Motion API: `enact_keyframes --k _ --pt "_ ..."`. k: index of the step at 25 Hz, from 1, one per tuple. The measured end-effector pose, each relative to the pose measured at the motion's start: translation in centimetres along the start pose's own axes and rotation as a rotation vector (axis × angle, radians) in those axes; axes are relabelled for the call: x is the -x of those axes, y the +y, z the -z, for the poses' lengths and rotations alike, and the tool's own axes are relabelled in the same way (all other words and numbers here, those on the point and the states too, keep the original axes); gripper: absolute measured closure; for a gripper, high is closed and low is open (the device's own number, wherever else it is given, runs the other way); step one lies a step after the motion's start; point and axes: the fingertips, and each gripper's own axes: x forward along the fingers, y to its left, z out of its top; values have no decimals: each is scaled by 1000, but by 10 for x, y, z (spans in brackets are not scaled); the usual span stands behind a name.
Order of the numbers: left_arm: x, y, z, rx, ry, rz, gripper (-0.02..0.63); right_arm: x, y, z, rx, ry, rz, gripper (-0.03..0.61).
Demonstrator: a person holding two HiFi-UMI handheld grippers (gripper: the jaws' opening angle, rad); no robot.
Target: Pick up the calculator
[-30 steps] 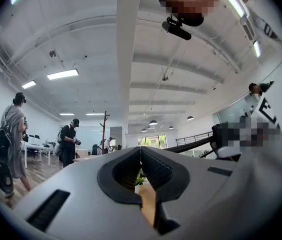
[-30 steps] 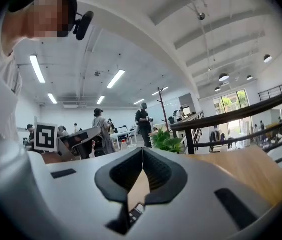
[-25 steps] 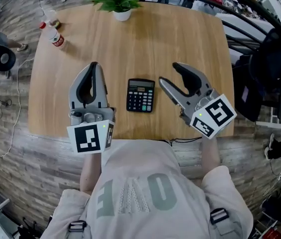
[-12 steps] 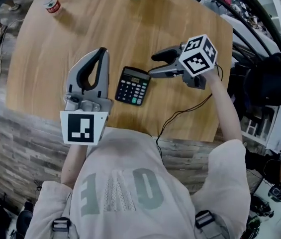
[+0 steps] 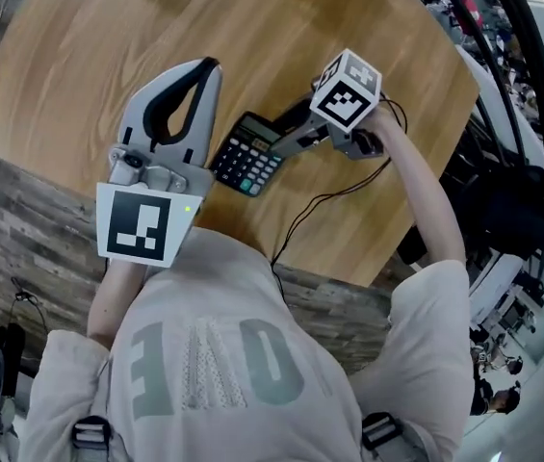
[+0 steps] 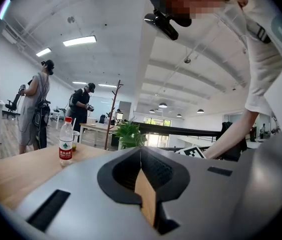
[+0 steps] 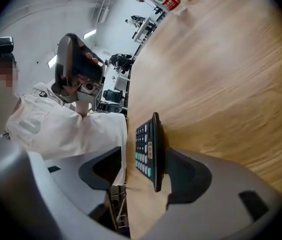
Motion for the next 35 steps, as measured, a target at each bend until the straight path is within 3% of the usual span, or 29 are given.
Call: enact_keyframes --k 5,12,14,19,27,35 --pt "-12 5 15 -27 38 -2 604 -14 -7 -9 12 68 -72 301" --pt "-21 7 29 3 72 5 604 -29 -4 -10 13 143 -111 302" --pt "-21 7 29 1 70 7 604 -32 -4 -9 23 158 -99 321" --pt "-20 11 32 18 73 2 604 -37 -14 -4 81 213 -26 453" --pt "-15 21 28 31 59 -27 604 -35 -15 -1 53 205 -23 466" --pt "-16 22 21 9 43 -20 604 -32 -8 -4 158 224 31 475"
